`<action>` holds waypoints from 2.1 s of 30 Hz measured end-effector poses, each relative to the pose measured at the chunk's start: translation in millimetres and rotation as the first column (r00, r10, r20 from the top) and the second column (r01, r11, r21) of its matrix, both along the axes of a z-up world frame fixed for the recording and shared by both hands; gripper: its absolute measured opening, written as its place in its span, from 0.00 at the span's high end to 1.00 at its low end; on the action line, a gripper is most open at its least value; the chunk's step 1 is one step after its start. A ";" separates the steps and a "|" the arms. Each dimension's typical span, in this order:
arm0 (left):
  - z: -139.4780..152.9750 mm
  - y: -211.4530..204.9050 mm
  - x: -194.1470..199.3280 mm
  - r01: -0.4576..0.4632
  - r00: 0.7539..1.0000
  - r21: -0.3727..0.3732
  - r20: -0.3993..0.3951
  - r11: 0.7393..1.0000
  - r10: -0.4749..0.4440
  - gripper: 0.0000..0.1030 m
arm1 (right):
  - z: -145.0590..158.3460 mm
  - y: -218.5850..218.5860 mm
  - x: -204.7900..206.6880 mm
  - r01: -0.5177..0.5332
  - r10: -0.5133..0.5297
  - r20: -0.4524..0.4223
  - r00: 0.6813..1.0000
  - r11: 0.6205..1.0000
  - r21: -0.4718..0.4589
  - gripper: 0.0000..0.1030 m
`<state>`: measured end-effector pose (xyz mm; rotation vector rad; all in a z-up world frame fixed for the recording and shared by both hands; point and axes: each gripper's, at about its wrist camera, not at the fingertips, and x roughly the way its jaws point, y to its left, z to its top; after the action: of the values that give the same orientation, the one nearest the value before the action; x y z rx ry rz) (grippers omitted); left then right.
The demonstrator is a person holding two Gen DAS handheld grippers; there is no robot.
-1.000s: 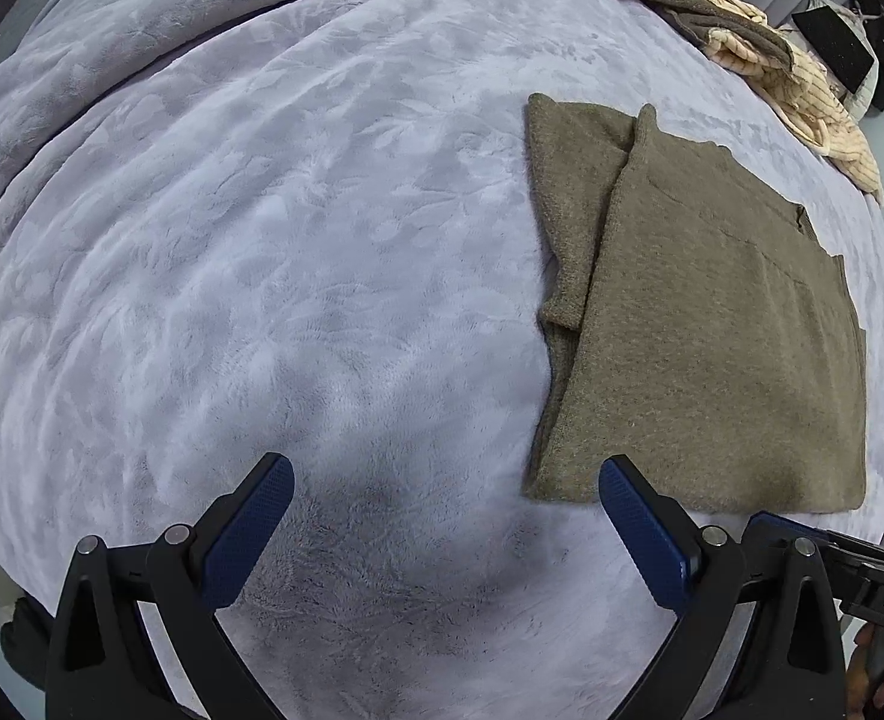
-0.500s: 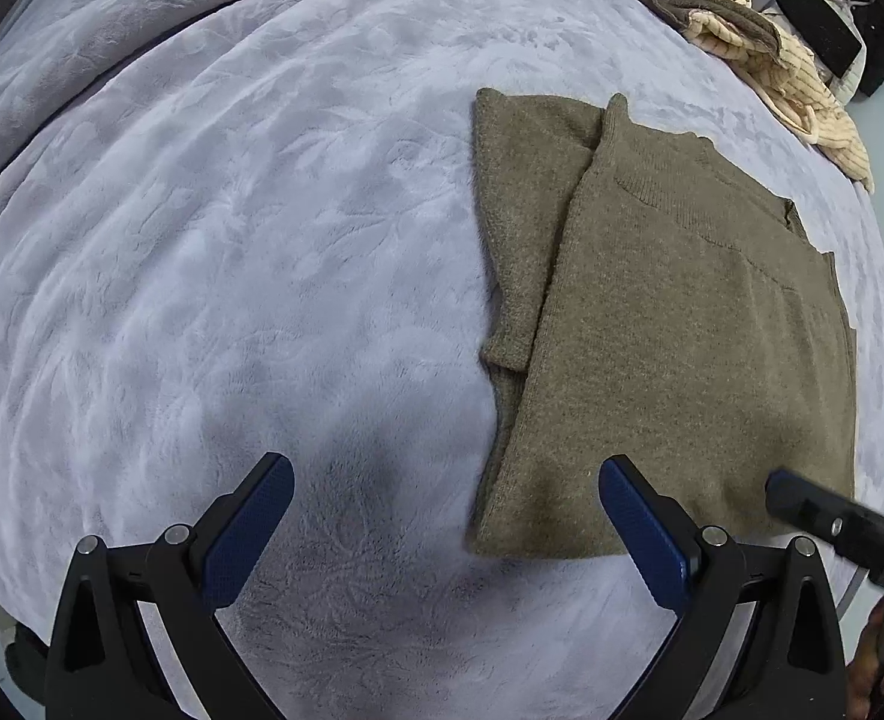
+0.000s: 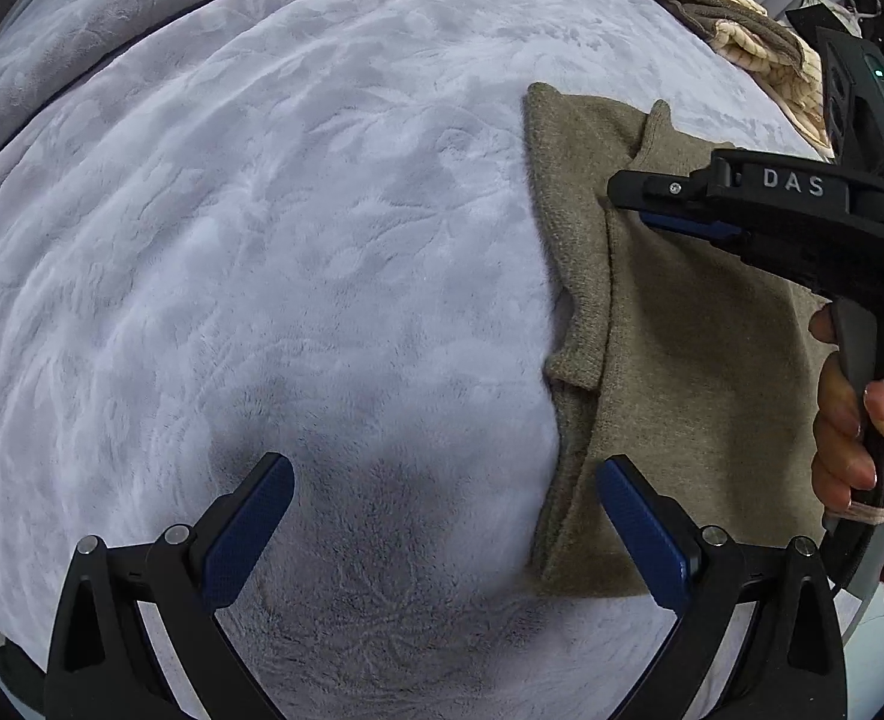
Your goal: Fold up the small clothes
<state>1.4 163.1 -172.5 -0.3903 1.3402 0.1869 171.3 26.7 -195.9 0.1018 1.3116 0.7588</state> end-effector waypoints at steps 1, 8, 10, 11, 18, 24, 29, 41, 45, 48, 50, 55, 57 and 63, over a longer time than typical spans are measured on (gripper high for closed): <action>-1.5 2.3 1.1 -0.005 1.000 -0.003 0.002 1.000 0.005 0.01 | 2.9 2.7 -5.8 -0.033 0.033 0.025 0.999 0.999 -0.002 0.71; 1.3 4.2 8.6 -0.012 1.000 0.014 0.017 1.000 0.011 0.01 | 12.3 -28.3 -37.1 -0.059 0.062 -0.036 0.997 0.996 0.067 0.71; 3.9 0.1 10.6 0.002 1.000 0.021 0.022 1.000 -0.003 0.01 | 14.7 -49.8 -46.9 -0.006 0.012 -0.068 0.998 0.997 0.081 0.71; 4.3 -1.6 11.9 0.009 1.000 0.024 0.023 1.000 -0.010 0.01 | 15.5 -61.5 -52.6 0.022 -0.015 -0.085 0.996 0.996 0.086 0.69; 7.6 -16.4 19.1 0.038 0.999 0.018 0.024 0.999 -0.038 0.01 | 13.1 -124.7 -87.0 0.163 -0.154 -0.152 0.976 0.986 0.046 0.65; 8.0 -29.2 21.3 0.080 0.997 0.026 0.021 0.996 -0.081 0.01 | 6.6 -159.2 -111.4 0.255 -0.243 -0.203 0.949 0.966 0.038 0.63; 8.4 -35.5 24.3 0.113 0.993 0.027 0.022 0.993 -0.114 0.01 | 2.7 -167.9 -128.9 0.297 -0.277 -0.233 0.932 0.953 0.054 0.63; 12.0 -42.3 30.2 0.155 0.987 0.009 0.038 0.988 -0.155 0.01 | -19.1 -171.5 -157.8 0.364 -0.298 -0.359 0.884 0.922 0.132 0.54; 13.2 -32.3 30.6 0.125 0.990 -0.068 0.071 0.990 -0.120 0.01 | -31.0 -161.7 -156.0 0.431 -0.316 -0.422 0.850 0.877 0.211 0.54; 13.0 -16.0 26.4 0.082 0.993 -0.180 0.094 0.980 -0.066 0.01 | -42.3 -149.9 -150.6 0.489 -0.331 -0.469 0.819 0.830 0.268 0.53; 11.0 -6.4 24.6 0.064 0.995 -0.223 0.092 0.973 -0.045 0.01 | -53.0 -139.6 -146.0 0.528 -0.339 -0.512 0.790 0.800 0.285 0.52; -4.8 9.1 29.6 0.053 0.997 -0.366 0.073 0.929 -0.028 0.01 | -68.4 -130.1 -135.2 0.629 -0.345 -0.610 0.713 0.699 0.341 0.82; -12.3 13.0 35.0 0.041 0.997 -0.473 0.075 0.880 -0.006 0.01 | -63.4 -133.1 -129.4 0.638 -0.341 -0.608 0.717 0.671 0.377 0.91; -25.6 4.6 71.3 0.091 0.995 -0.571 0.094 0.816 -0.046 0.01 | -20.1 -136.9 -116.5 0.545 -0.293 -0.499 0.815 0.678 0.493 0.92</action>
<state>72.8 167.7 -198.1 -0.8508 1.3154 -0.3077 54.7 -110.2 -216.0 1.1205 1.2752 0.7489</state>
